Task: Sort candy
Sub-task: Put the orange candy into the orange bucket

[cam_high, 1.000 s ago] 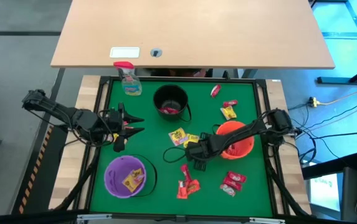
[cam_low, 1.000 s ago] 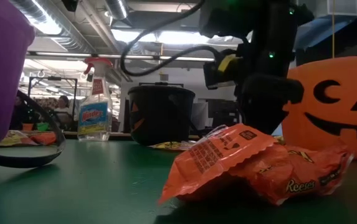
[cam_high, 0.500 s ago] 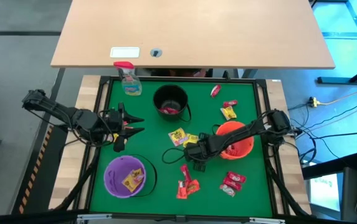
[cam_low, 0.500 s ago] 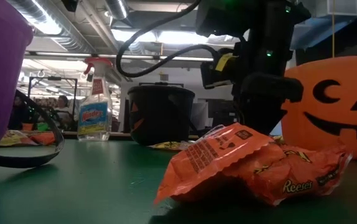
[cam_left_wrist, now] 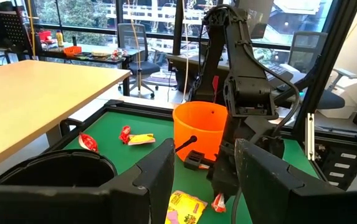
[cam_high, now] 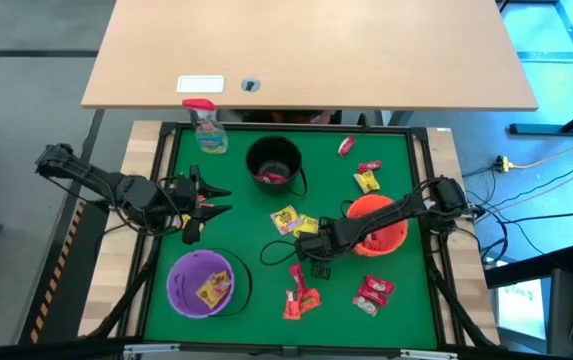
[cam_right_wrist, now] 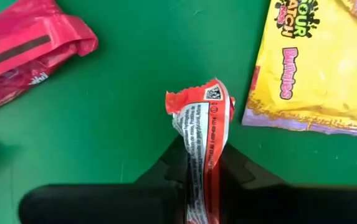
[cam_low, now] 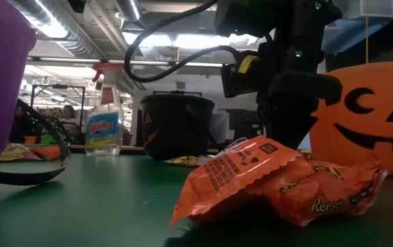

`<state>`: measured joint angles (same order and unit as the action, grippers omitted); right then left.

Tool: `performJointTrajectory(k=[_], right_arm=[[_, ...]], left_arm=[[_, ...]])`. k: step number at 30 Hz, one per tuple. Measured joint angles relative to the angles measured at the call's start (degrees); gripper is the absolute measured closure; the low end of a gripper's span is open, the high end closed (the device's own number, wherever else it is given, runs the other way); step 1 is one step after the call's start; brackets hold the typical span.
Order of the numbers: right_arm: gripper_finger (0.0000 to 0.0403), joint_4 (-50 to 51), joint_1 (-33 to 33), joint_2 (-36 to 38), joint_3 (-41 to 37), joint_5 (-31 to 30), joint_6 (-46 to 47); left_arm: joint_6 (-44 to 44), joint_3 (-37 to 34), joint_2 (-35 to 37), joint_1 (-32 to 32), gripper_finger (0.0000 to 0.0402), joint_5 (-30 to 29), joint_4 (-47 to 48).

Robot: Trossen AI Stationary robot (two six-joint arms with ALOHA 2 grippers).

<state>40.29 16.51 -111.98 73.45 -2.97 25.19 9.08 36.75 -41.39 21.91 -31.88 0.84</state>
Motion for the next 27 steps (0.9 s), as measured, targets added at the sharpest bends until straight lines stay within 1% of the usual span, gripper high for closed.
performJointTrajectory(k=[6, 12, 18, 21, 27], right_arm=[[0.0352, 0.25, -0.04, 1.17, 0.03, 1.25, 0.00], [0.0346, 0.09, -0.02, 5.96, 0.03, 1.17, 0.00], [0.0346, 0.25, -0.02, 13.94, 0.03, 0.48, 0.00], [0.0345, 0.78, -0.01, 18.72, 0.03, -1.12, -0.03], [0.0345, 7.47, -0.02, 28.57, 0.03, -3.51, 0.37]], left_arm=[[0.00, 0.00, 0.00, 0.00, 0.0246, 0.02, 0.00], [0.00, 0.00, 0.00, 0.00, 0.0246, 0.00, 0.00], [0.00, 0.00, 0.00, 0.02, 0.0246, 0.00, 0.00], [0.00, 0.00, 0.00, 0.00, 0.0246, 0.00, 0.01], [0.00, 0.00, 0.02, 0.00, 0.0246, 0.00, 0.13]])
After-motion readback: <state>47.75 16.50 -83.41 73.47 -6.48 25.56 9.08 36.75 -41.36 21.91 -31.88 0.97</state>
